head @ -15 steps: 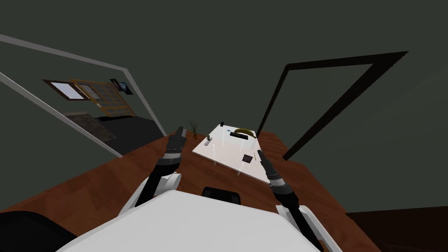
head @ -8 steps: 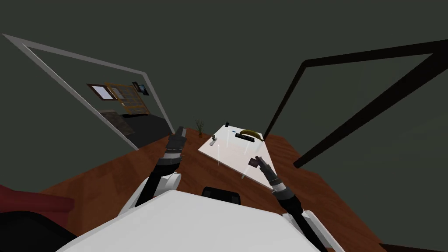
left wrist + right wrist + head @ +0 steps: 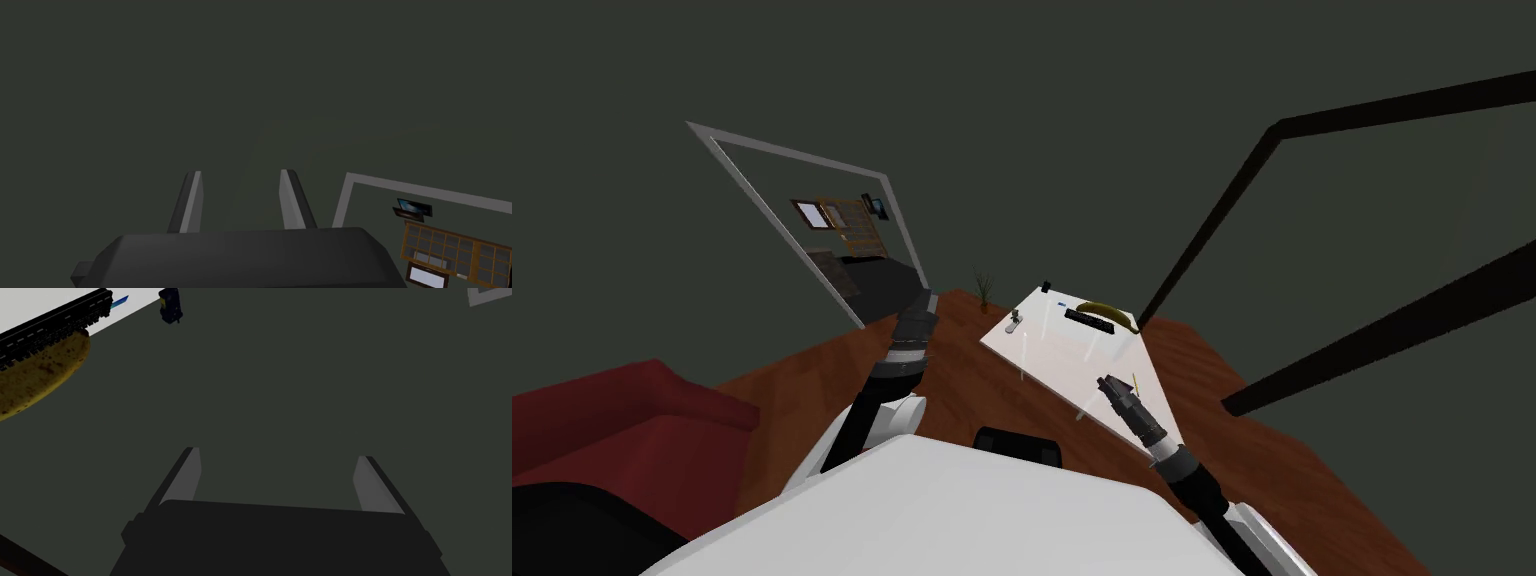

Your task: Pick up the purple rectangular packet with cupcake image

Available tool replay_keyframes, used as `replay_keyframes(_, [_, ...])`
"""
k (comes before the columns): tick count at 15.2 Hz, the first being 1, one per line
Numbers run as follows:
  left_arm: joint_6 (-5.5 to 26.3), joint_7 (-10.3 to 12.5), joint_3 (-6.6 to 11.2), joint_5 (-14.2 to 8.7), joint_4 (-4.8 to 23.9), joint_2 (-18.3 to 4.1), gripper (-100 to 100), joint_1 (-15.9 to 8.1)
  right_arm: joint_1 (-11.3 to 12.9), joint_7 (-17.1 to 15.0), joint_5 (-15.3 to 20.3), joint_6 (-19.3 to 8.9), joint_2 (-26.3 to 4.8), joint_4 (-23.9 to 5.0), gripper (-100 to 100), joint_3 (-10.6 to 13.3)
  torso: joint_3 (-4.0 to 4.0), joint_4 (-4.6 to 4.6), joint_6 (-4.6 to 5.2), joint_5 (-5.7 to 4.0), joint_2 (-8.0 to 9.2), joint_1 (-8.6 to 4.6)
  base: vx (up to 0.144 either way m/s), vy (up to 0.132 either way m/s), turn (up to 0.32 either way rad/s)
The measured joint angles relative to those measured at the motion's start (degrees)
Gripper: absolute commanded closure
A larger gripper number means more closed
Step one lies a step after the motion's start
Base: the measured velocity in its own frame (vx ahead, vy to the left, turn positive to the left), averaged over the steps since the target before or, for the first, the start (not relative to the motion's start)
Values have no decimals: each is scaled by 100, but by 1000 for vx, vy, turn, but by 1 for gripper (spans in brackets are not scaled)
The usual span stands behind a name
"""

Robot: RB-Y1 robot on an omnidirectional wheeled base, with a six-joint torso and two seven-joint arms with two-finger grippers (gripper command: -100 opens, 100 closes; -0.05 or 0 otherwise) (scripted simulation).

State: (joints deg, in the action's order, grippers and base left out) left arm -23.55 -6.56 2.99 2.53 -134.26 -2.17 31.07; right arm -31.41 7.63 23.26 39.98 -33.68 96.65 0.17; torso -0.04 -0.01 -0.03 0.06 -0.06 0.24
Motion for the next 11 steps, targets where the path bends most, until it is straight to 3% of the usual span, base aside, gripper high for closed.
replay_keyframes(6, [0, 0, 1, 0, 0, 0, 0, 0, -79, 179, 430, 150, -456, -619, -100, -3, 3, 1, 3, 0, 5, -2, 30, 56, 197])
replay_keyframes(11, [0, 0, 0, 0, 0, 0, 0, 0, -131, 418, 880, 441, -886, -1419, -100, -20, -2, -1, -1, 2, -4, 9, 47, 70, 298])
